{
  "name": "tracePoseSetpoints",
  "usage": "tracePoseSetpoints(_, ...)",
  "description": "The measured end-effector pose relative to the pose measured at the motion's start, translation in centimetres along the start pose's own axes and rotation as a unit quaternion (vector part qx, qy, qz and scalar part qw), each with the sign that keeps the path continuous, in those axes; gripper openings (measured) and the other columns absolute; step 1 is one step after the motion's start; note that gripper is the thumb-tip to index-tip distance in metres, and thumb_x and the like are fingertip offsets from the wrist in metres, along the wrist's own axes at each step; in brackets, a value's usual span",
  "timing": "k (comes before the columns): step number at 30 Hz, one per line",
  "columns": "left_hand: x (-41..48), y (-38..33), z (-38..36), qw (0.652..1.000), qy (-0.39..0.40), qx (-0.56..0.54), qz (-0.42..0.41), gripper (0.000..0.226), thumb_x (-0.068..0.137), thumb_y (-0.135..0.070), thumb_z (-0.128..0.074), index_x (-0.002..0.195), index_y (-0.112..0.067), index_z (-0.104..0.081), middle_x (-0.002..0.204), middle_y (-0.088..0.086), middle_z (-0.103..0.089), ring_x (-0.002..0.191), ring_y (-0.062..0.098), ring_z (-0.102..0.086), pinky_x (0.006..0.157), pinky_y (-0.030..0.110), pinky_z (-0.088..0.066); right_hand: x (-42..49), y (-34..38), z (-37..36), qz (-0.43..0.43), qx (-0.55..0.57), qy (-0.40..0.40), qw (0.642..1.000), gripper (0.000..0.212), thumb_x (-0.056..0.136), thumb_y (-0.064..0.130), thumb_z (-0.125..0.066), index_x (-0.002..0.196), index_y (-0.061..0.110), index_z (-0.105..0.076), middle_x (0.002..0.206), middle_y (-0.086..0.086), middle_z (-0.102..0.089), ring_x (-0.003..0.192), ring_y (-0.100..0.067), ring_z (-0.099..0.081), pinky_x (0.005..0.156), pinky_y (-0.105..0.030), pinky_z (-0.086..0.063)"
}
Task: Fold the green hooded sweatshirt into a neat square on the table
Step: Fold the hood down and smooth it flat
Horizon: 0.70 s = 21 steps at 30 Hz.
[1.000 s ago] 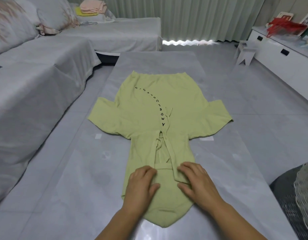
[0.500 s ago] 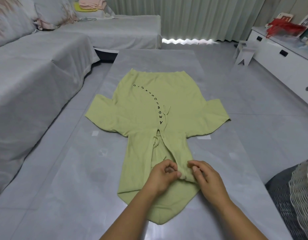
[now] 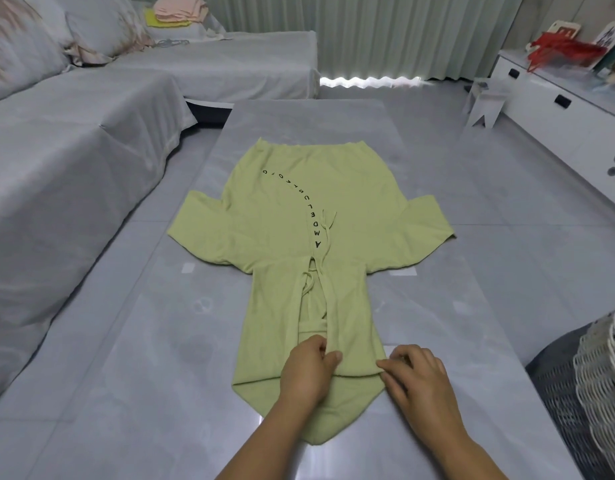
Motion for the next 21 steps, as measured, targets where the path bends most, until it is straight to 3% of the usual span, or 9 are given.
tracePoseSetpoints(4, -0.9, 0.1, 0.0, 0.993, -0.069, 0.089, 0.016, 0.030, 0.090, -0.030, -0.050, 0.067, -0.023, -0.033, 0.061, -0.011, -0.040, 0.065, 0.016, -0.044, 0.051, 0.027, -0.027, -0.6, -0.1, 0.1, 0.022, -0.025, -0.015, 0.999, 0.046, 0.096, 0.043, -0.031, 0.084, 0.021, -0.069, 0.072, 0.003, -0.055, 0.070, -0.011, -0.040, 0.064, -0.020, -0.026)
tracePoseSetpoints(6, -1.5, 0.2, -0.2, 0.991, -0.091, 0.102, 0.000, 0.017, 0.091, -0.032, -0.049, 0.084, -0.021, -0.039, 0.067, -0.010, -0.044, 0.070, 0.018, -0.049, 0.056, 0.028, -0.031, -1.0, -0.1, 0.1, 0.022, -0.028, -0.003, 0.999, 0.040, 0.094, 0.040, -0.036, 0.085, 0.020, -0.070, 0.071, 0.003, -0.055, 0.070, -0.010, -0.040, 0.064, -0.019, -0.025)
tracePoseSetpoints(9, -1.6, 0.4, -0.3, 0.955, -0.158, 0.189, -0.167, 0.024, 0.083, -0.027, -0.054, 0.104, -0.019, -0.046, 0.087, -0.004, -0.057, 0.081, 0.016, -0.054, 0.065, 0.022, -0.037, -0.2, 0.6, 0.6, -0.015, -0.018, 0.004, 1.000, 0.027, 0.082, 0.032, -0.044, 0.076, 0.019, -0.067, 0.074, 0.005, -0.051, 0.071, -0.008, -0.040, 0.066, -0.019, -0.030)
tracePoseSetpoints(11, -0.7, 0.9, -0.3, 0.929, -0.135, 0.231, -0.256, 0.037, 0.080, -0.032, -0.047, 0.115, -0.020, -0.050, 0.110, 0.001, -0.065, 0.103, 0.014, -0.048, 0.085, 0.024, -0.035, 1.4, 1.6, 0.7, -0.052, 0.023, -0.003, 0.998, 0.030, 0.084, 0.030, -0.040, 0.085, 0.017, -0.067, 0.085, 0.002, -0.057, 0.080, -0.008, -0.046, 0.074, -0.018, -0.035)
tracePoseSetpoints(13, 0.5, 2.0, -0.4, 0.911, -0.067, 0.308, -0.265, 0.042, 0.088, -0.037, -0.037, 0.123, -0.019, -0.052, 0.131, -0.001, -0.058, 0.125, 0.017, -0.041, 0.105, 0.035, -0.021, 3.8, 2.8, 0.0, -0.070, 0.063, 0.001, 0.996, 0.041, 0.086, 0.030, -0.034, 0.106, 0.013, -0.066, 0.110, -0.005, -0.064, 0.101, -0.013, -0.053, 0.088, -0.023, -0.041)
tracePoseSetpoints(16, 0.6, 2.9, -0.4, 0.906, 0.019, 0.368, -0.209, 0.060, 0.098, -0.044, -0.009, 0.125, -0.017, -0.055, 0.133, -0.002, -0.057, 0.125, 0.013, -0.050, 0.110, 0.038, -0.008, 6.8, 4.5, -1.8, -0.028, 0.067, 0.059, 0.996, 0.059, 0.089, 0.041, -0.021, 0.129, 0.010, -0.051, 0.140, -0.008, -0.047, 0.130, -0.016, -0.041, 0.107, -0.019, -0.022)
tracePoseSetpoints(18, 0.1, 3.3, -0.8, 0.908, 0.022, 0.357, -0.218, 0.061, 0.097, -0.045, -0.007, 0.125, -0.017, -0.054, 0.132, -0.003, -0.058, 0.122, 0.011, -0.053, 0.107, 0.038, -0.017, 6.9, 4.7, -3.4, -0.035, 0.062, 0.136, 0.988, 0.091, 0.079, 0.067, 0.012, 0.142, 0.018, -0.032, 0.154, 0.000, -0.023, 0.142, -0.012, -0.018, 0.113, -0.019, -0.002)
tracePoseSetpoints(19, -0.2, 3.4, -0.7, 0.914, 0.007, 0.334, -0.229, 0.057, 0.098, -0.043, -0.011, 0.124, -0.018, -0.055, 0.130, -0.003, -0.059, 0.121, 0.010, -0.054, 0.106, 0.038, -0.025, 6.5, 4.2, -4.2, -0.042, 0.030, 0.163, 0.985, 0.102, 0.070, 0.070, 0.025, 0.145, 0.022, -0.024, 0.156, 0.003, -0.015, 0.143, -0.010, -0.009, 0.113, -0.019, 0.006)
tracePoseSetpoints(21, 0.3, 3.0, 0.6, 0.941, -0.032, 0.235, -0.241, 0.046, 0.093, -0.037, -0.027, 0.115, -0.018, -0.063, 0.124, -0.002, -0.064, 0.116, 0.013, -0.058, 0.102, 0.033, -0.041, 5.7, 3.8, -4.7, -0.044, -0.036, 0.171, 0.984, 0.091, 0.079, 0.067, 0.020, 0.143, 0.024, -0.028, 0.154, 0.000, -0.022, 0.142, -0.011, -0.015, 0.112, -0.024, 0.006)
Point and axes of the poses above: each hand's wrist, its own x-axis towards the middle knuckle, its own z-axis out of the back of the hand, y = z × x, the point moved 1 cm from there along x, towards the middle knuckle
